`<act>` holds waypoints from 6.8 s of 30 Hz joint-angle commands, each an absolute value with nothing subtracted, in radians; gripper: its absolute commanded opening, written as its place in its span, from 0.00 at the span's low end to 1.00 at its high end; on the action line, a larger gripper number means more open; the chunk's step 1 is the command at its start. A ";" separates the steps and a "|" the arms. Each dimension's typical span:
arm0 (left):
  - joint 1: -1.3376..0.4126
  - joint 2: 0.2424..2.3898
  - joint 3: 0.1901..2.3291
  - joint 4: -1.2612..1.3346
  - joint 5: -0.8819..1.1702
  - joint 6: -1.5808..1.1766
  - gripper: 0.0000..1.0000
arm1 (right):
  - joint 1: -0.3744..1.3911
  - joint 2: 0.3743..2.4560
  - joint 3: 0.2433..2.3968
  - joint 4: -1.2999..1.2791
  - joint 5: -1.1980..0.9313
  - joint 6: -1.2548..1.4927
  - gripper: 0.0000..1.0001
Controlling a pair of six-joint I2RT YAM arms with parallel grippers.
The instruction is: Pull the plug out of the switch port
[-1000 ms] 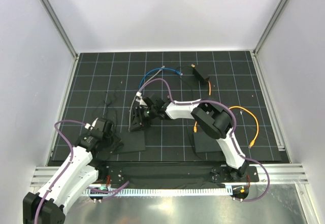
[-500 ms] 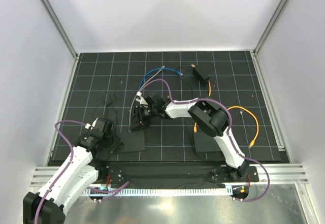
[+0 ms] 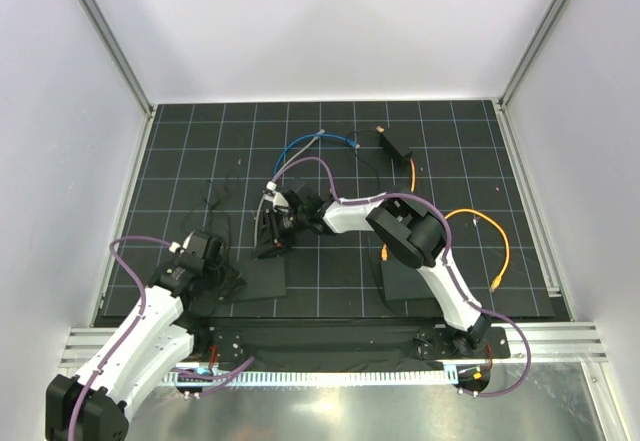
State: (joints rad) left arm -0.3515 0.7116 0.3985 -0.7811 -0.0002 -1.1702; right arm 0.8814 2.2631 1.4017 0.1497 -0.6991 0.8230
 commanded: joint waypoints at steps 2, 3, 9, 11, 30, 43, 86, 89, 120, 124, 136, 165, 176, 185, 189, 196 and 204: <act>-0.354 0.719 0.402 -0.775 -0.003 -1.161 0.02 | 0.890 2.302 1.434 0.138 -0.698 0.821 0.31; -0.353 0.718 0.402 -0.776 -0.003 -1.161 0.02 | 0.890 2.304 1.434 0.140 -0.698 0.821 0.29; -0.353 0.716 0.399 -0.778 -0.003 -1.158 0.02 | 0.888 2.315 1.430 0.153 -0.684 0.837 0.18; -0.354 0.716 0.397 -0.779 -0.003 -1.158 0.02 | 0.888 2.316 1.422 0.166 -0.680 0.845 0.13; -0.354 0.707 0.334 -0.762 0.051 -1.198 0.00 | 0.851 2.323 1.328 0.402 -0.549 1.089 0.01; -0.354 0.745 0.336 -0.755 0.054 -1.189 0.00 | 0.856 2.230 1.236 0.336 -0.314 1.088 0.01; -0.354 0.831 0.422 -0.683 0.018 -1.094 0.00 | 0.698 2.230 1.508 -0.063 -0.489 0.758 0.01; -0.354 0.836 0.426 -0.683 0.026 -1.088 0.00 | 0.667 2.243 1.586 -0.182 -0.497 0.677 0.01; -0.354 0.680 0.645 -0.862 -0.041 -1.011 0.20 | 0.630 2.296 1.839 -0.440 -0.373 0.517 0.31; -0.354 0.699 0.738 -0.942 -0.077 -0.959 0.29 | 0.635 2.243 1.829 -0.482 -0.325 0.486 0.40; -0.353 0.718 0.781 -1.006 -0.126 -0.983 0.31 | 0.735 1.912 1.518 -0.462 -0.245 0.437 0.61; -0.348 0.718 0.539 -0.937 -0.178 -1.223 0.42 | 0.930 2.181 1.647 -0.342 -0.437 0.449 0.61; -0.348 0.738 0.514 -0.972 -0.198 -1.269 0.21 | 0.930 2.126 1.505 -0.247 -0.437 0.502 0.57; -0.348 0.683 0.586 -1.042 -0.275 -1.229 0.22 | 0.930 2.063 1.368 -0.146 -0.449 0.549 0.57; -0.348 0.689 0.571 -1.029 -0.252 -1.223 0.21 | 0.931 2.074 1.440 -0.176 -0.425 0.543 0.57; -0.348 0.724 0.499 -0.919 -0.216 -1.259 0.16 | 0.931 2.173 1.652 -0.294 -0.391 0.534 0.57; -0.348 0.808 0.499 -0.876 -0.209 -1.259 0.15 | 0.930 2.289 1.743 -0.213 -0.563 0.606 0.53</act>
